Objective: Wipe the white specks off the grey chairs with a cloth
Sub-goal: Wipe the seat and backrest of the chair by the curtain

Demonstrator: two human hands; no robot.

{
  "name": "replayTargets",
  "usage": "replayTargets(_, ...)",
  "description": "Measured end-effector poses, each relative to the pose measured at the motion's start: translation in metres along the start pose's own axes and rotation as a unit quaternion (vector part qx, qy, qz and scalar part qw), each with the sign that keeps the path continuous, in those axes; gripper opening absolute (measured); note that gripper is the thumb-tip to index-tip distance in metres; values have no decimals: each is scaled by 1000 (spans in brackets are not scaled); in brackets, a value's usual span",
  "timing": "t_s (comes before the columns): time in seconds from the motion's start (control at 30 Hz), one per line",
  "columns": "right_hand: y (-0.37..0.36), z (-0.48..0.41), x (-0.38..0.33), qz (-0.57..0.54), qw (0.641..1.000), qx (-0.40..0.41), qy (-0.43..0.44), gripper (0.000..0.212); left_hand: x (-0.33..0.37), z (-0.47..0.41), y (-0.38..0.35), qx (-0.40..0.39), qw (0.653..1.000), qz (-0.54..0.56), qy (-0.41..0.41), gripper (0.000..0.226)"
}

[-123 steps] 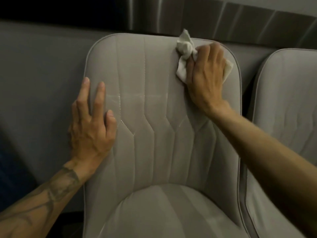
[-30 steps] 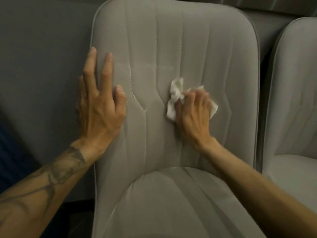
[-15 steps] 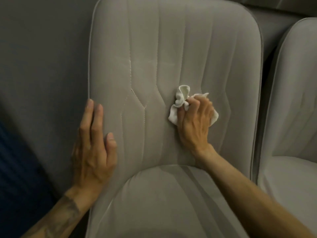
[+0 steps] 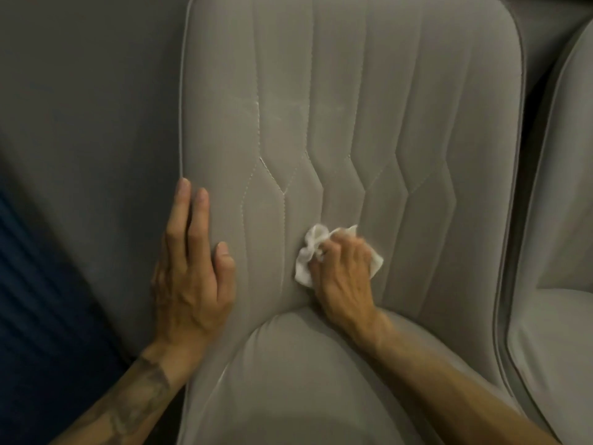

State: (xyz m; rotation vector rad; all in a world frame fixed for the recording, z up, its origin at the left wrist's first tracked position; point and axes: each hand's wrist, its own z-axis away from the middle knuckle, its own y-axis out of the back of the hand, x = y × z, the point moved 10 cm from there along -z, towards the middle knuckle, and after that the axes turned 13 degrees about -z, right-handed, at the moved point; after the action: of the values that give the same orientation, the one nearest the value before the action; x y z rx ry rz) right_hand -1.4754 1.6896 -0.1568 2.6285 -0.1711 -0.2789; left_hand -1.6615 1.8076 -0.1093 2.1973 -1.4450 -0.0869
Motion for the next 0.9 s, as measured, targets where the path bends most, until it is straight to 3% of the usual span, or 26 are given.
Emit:
replayTargets(0.07,-14,18,-14,7,993,-90,75,16,1,-1,0,-1,1000,3,0,62)
replayTargets(0.13,-3,6,-9,18,989,-104,100,17,1,0,0,-4,1000,5,5,62)
replayTargets(0.23,44,-60,17,49,998,47,19,17,1,0,1,5,1000,2,4,63)
replayTargets(0.33,73,-102,23,32,982,173,-62,18,0,0,0,3,1000,-4,5,63)
replayTargets(0.4,56,-96,5,24,989,138,-41,16,0,0,-1,4,1000,-2,5,63)
replayTargets(0.5,28,-76,-18,7,1000,9,19,16,1,0,-1,10,1000,-4,3,61)
replayTargets(0.53,34,-86,-15,15,1000,12,24,15,1,0,-1,11,1000,-2,0,61)
replayTargets(0.67,90,-166,4,77,976,194,-57,17,1,0,-1,15,1000,-4,1,63)
replayTargets(0.73,91,-177,-8,94,964,237,-80,21,1,0,0,17,1000,-2,2,62)
replayTargets(0.9,38,-149,-61,7,996,48,69,14,1,0,0,13,1000,-4,2,60)
